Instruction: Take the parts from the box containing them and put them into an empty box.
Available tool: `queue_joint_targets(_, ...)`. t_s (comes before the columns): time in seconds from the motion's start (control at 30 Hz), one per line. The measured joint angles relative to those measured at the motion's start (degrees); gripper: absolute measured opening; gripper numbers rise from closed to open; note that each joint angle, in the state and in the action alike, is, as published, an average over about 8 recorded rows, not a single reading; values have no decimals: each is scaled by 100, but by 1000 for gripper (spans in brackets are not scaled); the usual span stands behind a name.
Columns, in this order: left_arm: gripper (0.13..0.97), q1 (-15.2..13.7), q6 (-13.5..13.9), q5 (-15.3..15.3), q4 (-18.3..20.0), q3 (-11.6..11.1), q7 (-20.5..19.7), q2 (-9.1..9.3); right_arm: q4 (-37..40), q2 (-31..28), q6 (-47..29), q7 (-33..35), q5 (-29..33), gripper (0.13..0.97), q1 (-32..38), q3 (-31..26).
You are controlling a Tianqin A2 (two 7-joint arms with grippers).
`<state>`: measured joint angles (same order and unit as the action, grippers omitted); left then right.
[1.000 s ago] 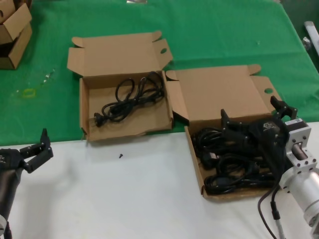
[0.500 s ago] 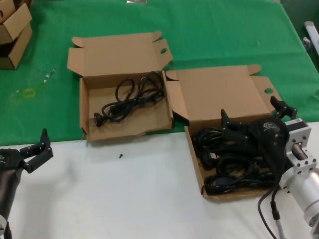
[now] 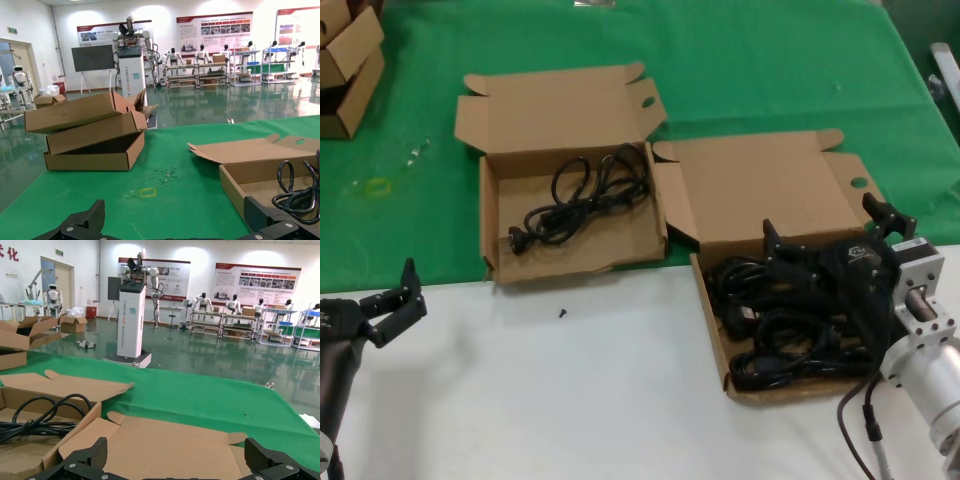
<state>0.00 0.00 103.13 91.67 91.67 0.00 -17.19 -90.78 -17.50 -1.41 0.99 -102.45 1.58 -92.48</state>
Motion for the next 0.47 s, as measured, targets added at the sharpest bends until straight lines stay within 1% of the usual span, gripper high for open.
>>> queue_joint_targets(0.47, 966, 0, 0, 0, 0, 0, 0, 0, 0, 0, 0, 0, 0, 966, 0, 0)
